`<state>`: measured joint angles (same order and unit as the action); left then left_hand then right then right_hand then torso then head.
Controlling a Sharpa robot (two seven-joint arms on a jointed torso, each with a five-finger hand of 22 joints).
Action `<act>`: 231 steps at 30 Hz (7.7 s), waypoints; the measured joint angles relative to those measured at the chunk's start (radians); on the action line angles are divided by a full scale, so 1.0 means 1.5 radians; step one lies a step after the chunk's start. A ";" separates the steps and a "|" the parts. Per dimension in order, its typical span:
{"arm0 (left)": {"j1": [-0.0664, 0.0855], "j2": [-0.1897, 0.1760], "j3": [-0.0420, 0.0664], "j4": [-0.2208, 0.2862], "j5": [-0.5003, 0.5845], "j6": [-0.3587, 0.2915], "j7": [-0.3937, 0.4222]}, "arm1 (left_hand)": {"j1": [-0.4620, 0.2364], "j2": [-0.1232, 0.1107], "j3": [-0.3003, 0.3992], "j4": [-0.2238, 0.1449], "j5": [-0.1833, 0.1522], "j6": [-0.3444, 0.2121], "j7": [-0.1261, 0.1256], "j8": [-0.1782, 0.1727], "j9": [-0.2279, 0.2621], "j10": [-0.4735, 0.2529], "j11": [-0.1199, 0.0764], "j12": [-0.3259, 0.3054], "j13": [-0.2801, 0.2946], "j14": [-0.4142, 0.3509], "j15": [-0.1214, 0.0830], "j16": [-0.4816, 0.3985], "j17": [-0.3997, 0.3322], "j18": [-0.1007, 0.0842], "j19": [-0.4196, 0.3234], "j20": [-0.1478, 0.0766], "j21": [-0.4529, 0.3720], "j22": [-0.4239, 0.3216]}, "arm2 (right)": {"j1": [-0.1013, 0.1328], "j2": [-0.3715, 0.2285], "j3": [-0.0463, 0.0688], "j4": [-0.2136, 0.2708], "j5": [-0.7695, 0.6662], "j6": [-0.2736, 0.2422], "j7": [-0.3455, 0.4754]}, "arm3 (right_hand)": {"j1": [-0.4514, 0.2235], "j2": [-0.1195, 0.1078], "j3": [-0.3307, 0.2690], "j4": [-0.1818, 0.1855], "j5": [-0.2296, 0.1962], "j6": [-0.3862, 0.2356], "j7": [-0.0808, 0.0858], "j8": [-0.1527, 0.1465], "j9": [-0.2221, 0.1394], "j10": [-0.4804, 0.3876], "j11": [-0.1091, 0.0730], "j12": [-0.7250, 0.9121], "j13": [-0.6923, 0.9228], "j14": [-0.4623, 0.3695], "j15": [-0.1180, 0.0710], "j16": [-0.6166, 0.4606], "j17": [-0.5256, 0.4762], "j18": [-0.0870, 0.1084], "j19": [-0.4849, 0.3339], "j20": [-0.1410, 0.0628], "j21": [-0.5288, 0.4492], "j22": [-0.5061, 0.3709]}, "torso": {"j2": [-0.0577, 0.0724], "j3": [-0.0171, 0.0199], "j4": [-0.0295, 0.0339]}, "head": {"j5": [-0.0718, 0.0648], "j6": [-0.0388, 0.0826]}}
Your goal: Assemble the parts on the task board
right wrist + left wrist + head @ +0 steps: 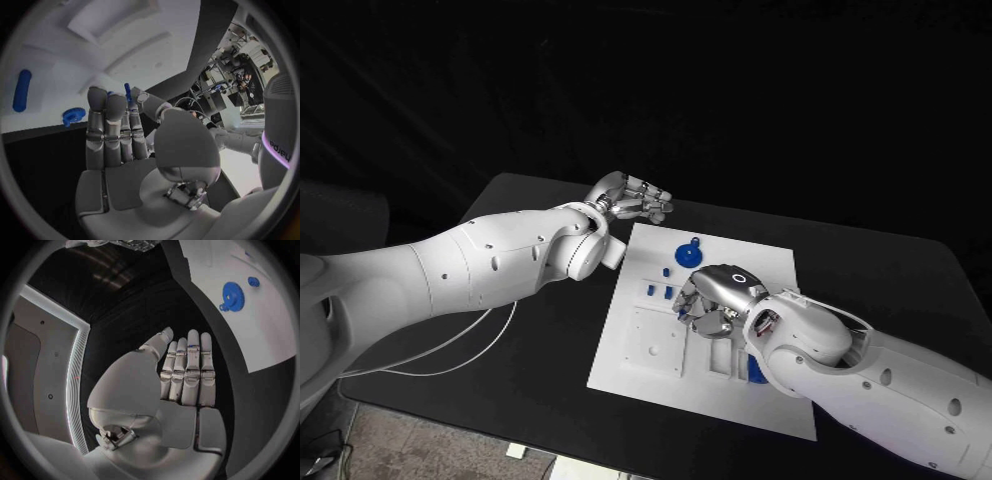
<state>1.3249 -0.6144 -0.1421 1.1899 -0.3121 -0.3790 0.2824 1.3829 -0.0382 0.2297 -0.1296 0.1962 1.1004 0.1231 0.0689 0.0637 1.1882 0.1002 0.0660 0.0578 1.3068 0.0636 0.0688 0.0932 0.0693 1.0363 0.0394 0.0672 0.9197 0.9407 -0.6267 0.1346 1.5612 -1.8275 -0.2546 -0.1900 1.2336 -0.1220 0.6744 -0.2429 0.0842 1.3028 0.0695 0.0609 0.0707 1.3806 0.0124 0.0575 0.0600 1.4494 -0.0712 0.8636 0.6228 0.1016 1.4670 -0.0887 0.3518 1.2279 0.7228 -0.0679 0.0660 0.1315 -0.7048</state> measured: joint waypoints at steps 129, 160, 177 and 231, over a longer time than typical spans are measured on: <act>0.000 -0.003 0.000 -0.001 0.004 0.023 -0.009 | 0.000 0.005 -0.006 0.002 0.000 0.000 0.000 0.000 0.000 -0.007 0.002 0.000 0.000 -0.011 0.003 0.000 -0.002 0.000 -0.002 0.002 0.000 -0.015 | -0.024 0.015 -0.028 -0.026 -0.016 -0.026 0.011 | -0.021 -0.033 -0.097 0.033 0.014 -0.108 0.020 0.000 -0.004 -0.117 0.037 0.004 0.000 -0.008 0.019 0.015 -0.038 0.014 0.000 0.014 -0.031 -0.039 | 0.000 0.0000 -0.0008 | -0.001 -0.029; 0.000 -0.014 0.000 0.000 0.004 0.024 -0.004 | 0.000 0.005 -0.006 0.002 0.000 -0.002 0.002 0.000 0.000 -0.010 0.005 0.000 0.000 -0.014 0.005 0.000 -0.002 0.000 -0.002 0.002 0.000 -0.018 | -0.020 -0.150 0.084 0.026 0.069 -0.003 0.043 | 0.007 -0.033 -0.226 0.050 0.063 -0.149 0.020 0.000 -0.005 -0.142 0.042 0.004 0.000 -0.007 0.024 0.019 -0.042 0.030 0.000 0.024 -0.016 -0.078 | -0.001 -0.0006 -0.0017 | -0.034 -0.009; 0.000 -0.016 0.000 0.000 0.007 0.025 0.002 | 0.000 0.005 -0.006 0.002 0.000 -0.002 0.002 0.000 0.000 -0.010 0.005 0.000 0.000 -0.014 0.005 0.000 -0.003 0.000 -0.002 0.002 0.000 -0.018 | -0.019 -0.136 0.086 0.003 0.038 0.075 0.026 | 0.044 -0.035 -0.294 0.096 0.022 -0.161 0.008 0.000 -0.005 -0.178 0.048 0.004 0.000 -0.010 0.031 0.019 -0.047 0.029 0.000 0.028 -0.008 -0.113 | 0.000 0.0000 -0.0002 | -0.045 -0.009; 0.000 -0.018 0.000 -0.001 0.009 0.031 -0.002 | 0.000 0.005 -0.008 0.004 0.000 -0.002 0.002 0.000 0.000 -0.010 0.005 0.000 0.000 -0.016 0.008 0.000 -0.003 0.000 0.000 0.005 0.000 -0.024 | -0.023 -0.112 0.064 -0.020 0.080 0.033 -0.019 | -0.016 0.011 -0.013 0.024 -0.025 -0.035 0.007 0.002 -0.005 -0.018 0.004 0.002 0.000 -0.006 0.003 0.017 -0.035 0.004 -0.001 -0.002 0.021 -0.080 | 0.000 -0.0004 -0.0003 | -0.048 -0.014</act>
<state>1.3250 -0.6409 -0.1426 1.1878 -0.2986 -0.3319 0.2796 1.3827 -0.0303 0.2184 -0.1239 0.1962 1.0968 0.1267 0.0689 0.0630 1.1738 0.1073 0.0660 0.0578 1.2825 0.0752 0.0688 0.0882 0.0693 1.0364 0.0466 0.0672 0.8840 0.9058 -0.7951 0.2302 1.5315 -1.7068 -0.2051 -0.2189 1.2095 -0.1056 0.6547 -0.2075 0.0463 1.2499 0.0803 0.0643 0.0636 1.3537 0.0190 0.0612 0.0596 1.4399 -0.0662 0.8887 0.5699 0.1077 1.4650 -0.0915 0.3831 1.1085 0.7231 -0.0685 0.0656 0.0597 -0.7256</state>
